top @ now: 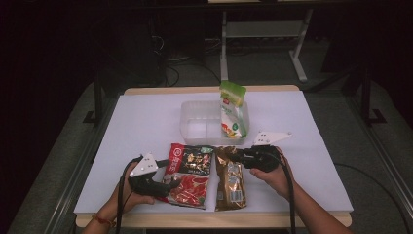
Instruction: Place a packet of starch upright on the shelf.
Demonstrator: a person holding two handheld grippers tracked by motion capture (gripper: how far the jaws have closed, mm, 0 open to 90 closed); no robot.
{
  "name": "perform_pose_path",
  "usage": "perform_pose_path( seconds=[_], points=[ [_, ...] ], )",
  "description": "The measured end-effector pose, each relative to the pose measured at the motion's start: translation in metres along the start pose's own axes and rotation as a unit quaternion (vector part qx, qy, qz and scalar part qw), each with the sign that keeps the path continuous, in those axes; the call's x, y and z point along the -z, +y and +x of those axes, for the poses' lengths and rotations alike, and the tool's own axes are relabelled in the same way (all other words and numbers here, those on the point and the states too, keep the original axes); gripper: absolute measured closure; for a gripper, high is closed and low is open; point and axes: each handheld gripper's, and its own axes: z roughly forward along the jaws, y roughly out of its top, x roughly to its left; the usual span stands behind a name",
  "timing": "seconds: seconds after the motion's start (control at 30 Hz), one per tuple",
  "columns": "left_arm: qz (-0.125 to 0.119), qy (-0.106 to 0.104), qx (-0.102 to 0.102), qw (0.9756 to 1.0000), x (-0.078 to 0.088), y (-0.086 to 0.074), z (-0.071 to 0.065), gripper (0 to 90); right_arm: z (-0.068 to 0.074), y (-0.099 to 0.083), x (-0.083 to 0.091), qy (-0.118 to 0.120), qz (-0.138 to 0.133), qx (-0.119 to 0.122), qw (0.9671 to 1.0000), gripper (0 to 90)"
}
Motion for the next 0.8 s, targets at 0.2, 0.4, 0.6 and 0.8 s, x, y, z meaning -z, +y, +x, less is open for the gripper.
perform_pose_path(
  seconds=[0.2, 0.4, 0.6, 0.8],
  points=[
    [-0.011, -0.025, -0.006, 0.9996, -0.014, 0.018, -0.007, 21.2, 0.009, 0.008, 0.009, -0.006, -0.032, 0.023, 0.9992, 79.9],
    [-0.011, -0.029, -0.024, 0.9992, -0.018, 0.025, -0.012, 21.2, 0.016, 0.014, 0.014, -0.013, -0.046, 0.044, 0.9979, 81.6],
    [-0.022, -0.001, -0.01, 0.9997, 0.006, 0.016, -0.002, 21.2, 0.022, 0.02, 0.019, -0.024, -0.056, 0.063, 0.9962, 83.0],
    [-0.032, 0.042, 0.016, 0.9984, 0.039, -0.007, 0.011, 21.5, 0.03, 0.028, 0.02, -0.041, -0.07, 0.084, 0.9931, 84.4]
  ],
)
